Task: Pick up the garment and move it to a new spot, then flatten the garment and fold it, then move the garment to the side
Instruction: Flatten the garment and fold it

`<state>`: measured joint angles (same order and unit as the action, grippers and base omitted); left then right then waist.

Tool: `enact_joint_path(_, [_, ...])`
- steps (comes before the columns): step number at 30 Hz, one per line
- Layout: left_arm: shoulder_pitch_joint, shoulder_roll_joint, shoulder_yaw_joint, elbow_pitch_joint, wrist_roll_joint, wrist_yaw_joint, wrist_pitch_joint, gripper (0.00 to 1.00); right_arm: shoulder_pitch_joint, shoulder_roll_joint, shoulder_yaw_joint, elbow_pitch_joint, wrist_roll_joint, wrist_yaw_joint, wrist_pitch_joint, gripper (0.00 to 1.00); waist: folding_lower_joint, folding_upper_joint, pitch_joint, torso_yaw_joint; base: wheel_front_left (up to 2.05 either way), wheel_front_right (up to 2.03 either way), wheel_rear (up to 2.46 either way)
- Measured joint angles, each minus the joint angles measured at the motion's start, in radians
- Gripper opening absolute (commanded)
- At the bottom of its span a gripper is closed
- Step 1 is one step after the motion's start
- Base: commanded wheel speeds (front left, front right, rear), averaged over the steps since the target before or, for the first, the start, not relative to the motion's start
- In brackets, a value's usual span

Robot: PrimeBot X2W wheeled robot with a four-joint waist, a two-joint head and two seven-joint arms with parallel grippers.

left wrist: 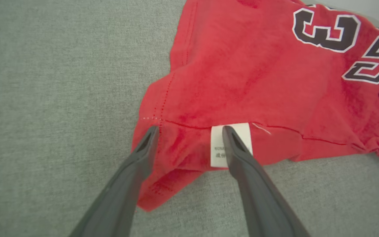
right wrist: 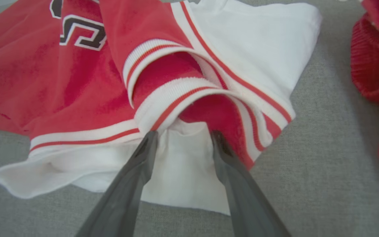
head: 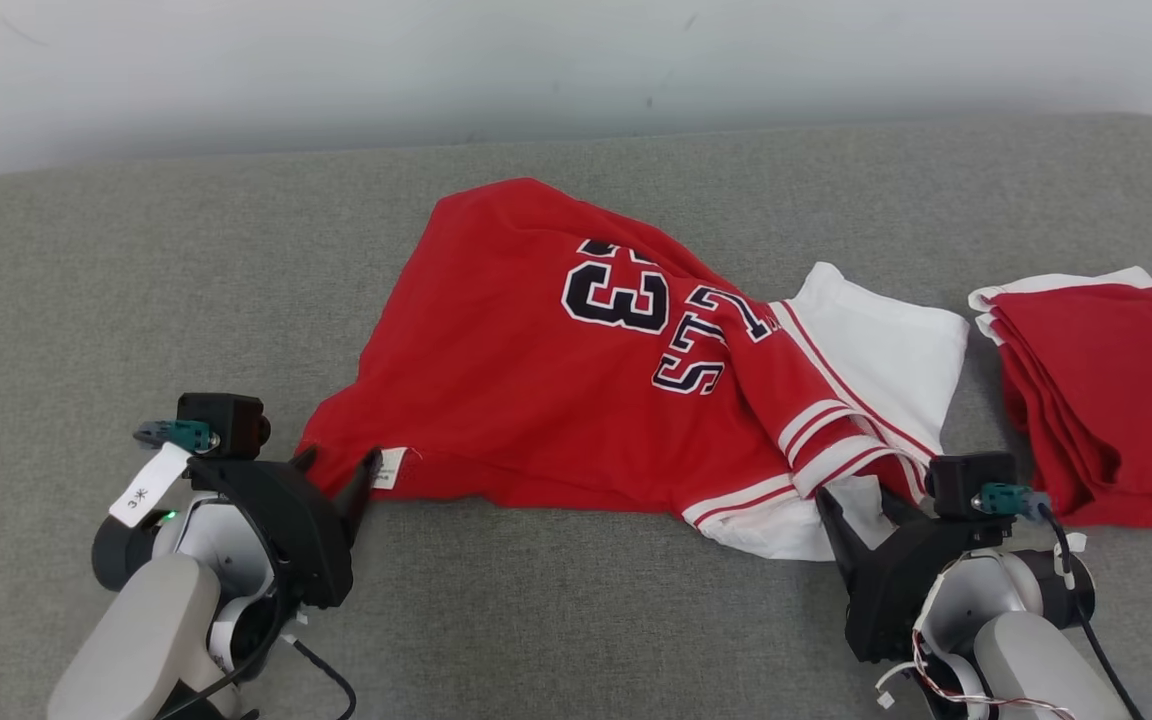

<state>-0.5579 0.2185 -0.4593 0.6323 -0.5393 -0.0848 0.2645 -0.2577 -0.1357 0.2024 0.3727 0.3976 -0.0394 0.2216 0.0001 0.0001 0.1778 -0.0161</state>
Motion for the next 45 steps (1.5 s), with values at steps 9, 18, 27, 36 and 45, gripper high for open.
enact_joint_path(9, [-0.010,0.004,0.004,0.070,-0.009,-0.014,-0.012,1.00,0.012,-0.018,0.010,-0.009,-0.009,0.006,0.007,1.00,-0.0001,0.0000,-0.019,0.011,0.00,0.00,0.00])
enact_joint_path(18, [-0.048,0.064,0.025,0.126,-0.017,-0.021,-0.010,1.00,0.023,-0.020,0.027,-0.037,-0.025,0.006,0.016,1.00,-0.0001,-0.0001,-0.016,-0.024,0.00,0.00,0.00])
enact_joint_path(27, [-0.101,0.020,-0.004,0.157,-0.025,-0.030,-0.005,1.00,0.027,-0.027,0.024,-0.053,-0.025,0.011,0.018,1.00,-0.0001,0.0000,0.002,-0.045,0.00,0.00,0.00])
enact_joint_path(36, [-0.103,0.022,-0.014,0.207,-0.025,-0.037,-0.001,1.00,0.053,-0.036,0.015,-0.062,-0.024,0.007,0.025,1.00,-0.0001,0.0000,-0.002,-0.030,0.00,0.00,0.00])
enact_joint_path(45, [-0.105,0.027,-0.015,0.231,-0.034,-0.039,-0.001,0.90,0.052,-0.035,0.028,-0.078,-0.025,0.007,0.034,1.00,-0.0001,-0.0002,-0.009,-0.018,0.00,0.00,0.00])
